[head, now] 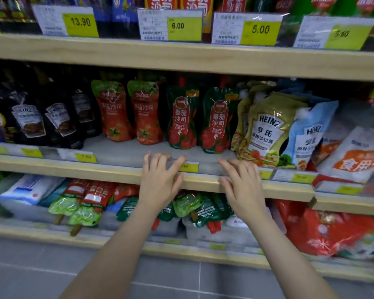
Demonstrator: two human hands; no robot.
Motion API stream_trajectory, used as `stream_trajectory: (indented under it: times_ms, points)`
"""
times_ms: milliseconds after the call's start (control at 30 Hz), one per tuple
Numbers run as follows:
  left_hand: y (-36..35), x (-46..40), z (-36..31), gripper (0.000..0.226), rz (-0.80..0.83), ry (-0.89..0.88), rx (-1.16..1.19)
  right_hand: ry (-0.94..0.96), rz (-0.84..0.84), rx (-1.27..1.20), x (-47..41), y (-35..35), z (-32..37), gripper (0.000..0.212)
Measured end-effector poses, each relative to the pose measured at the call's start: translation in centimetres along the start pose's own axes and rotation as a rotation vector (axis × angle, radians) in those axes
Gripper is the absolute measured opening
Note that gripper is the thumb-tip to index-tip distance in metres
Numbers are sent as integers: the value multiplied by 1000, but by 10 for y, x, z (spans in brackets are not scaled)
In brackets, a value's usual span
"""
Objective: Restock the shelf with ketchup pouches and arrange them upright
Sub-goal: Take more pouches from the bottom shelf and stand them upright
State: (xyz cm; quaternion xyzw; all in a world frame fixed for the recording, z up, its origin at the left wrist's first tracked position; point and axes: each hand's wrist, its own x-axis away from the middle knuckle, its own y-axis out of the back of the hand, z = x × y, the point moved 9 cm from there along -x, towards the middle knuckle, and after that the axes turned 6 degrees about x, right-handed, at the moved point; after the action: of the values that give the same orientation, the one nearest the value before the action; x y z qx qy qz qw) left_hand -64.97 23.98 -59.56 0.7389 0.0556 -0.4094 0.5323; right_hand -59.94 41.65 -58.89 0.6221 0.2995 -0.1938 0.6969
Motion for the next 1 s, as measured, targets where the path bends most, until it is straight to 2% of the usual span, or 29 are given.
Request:
stream_trajectory:
  times_ms: [300, 400, 600, 733, 800, 833, 900, 1000]
  points:
    - [-6, 4, 8, 36, -151, -148, 3, -106, -64, 24, 0, -5, 1, 36]
    - [-6, 5, 6, 36, -141, -135, 41, -64, 3, 66, -1, -4, 3, 40]
    - [-4, 3, 4, 38, -12, -108, 34, -10, 190, 11, -2, 2, 5, 44]
    - [1, 9, -5, 43, -93, -89, 84, 5, 110, -189, 9, 7, 0, 44]
    - [-7, 29, -25, 47, -103, -199, 164, 32, 23, -309, 28, 14, 3, 38]
    - [-13, 43, -39, 48, -83, -283, 183, 64, 5, -328, 42, 14, 8, 35]
    - [-37, 76, -63, 53, 37, -421, 167, 136, 95, -303, 74, -3, 20, 31]
    - [-83, 112, -73, 71, 304, -428, 57, 82, 334, -226, 110, -53, 16, 41]
